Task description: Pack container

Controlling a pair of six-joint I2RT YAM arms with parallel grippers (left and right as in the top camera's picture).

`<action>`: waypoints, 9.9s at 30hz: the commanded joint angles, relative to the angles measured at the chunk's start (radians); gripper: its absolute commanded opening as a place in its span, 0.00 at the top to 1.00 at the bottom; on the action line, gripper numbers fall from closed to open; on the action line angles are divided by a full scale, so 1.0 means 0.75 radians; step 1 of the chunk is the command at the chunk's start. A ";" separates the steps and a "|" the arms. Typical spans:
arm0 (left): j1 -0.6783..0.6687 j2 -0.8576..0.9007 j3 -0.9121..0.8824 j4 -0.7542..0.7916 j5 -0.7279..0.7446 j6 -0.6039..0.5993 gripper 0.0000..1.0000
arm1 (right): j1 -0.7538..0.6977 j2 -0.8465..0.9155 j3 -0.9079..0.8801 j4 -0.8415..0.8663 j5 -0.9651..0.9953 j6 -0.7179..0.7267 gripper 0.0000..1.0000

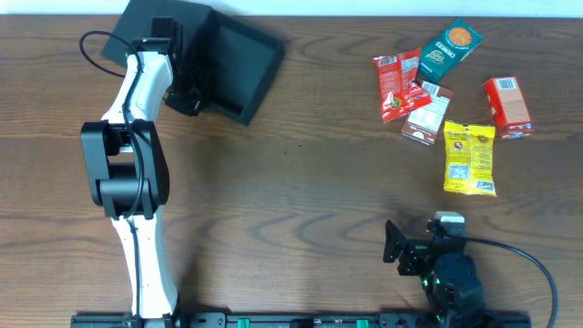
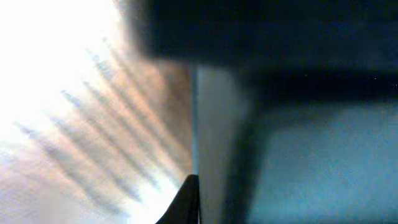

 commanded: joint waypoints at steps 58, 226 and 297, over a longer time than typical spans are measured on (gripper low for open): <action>-0.328 -0.190 -0.098 -0.277 -0.222 0.885 0.77 | -0.012 -0.007 -0.014 -0.002 0.010 -0.018 0.01; -0.204 -0.429 0.364 -0.387 -0.268 0.971 0.05 | -0.514 3.392 2.801 -0.683 -0.610 -0.341 0.82; 0.230 -0.430 0.364 -0.511 -0.256 0.991 0.05 | 0.024 2.805 2.601 -0.513 -0.770 -0.046 0.24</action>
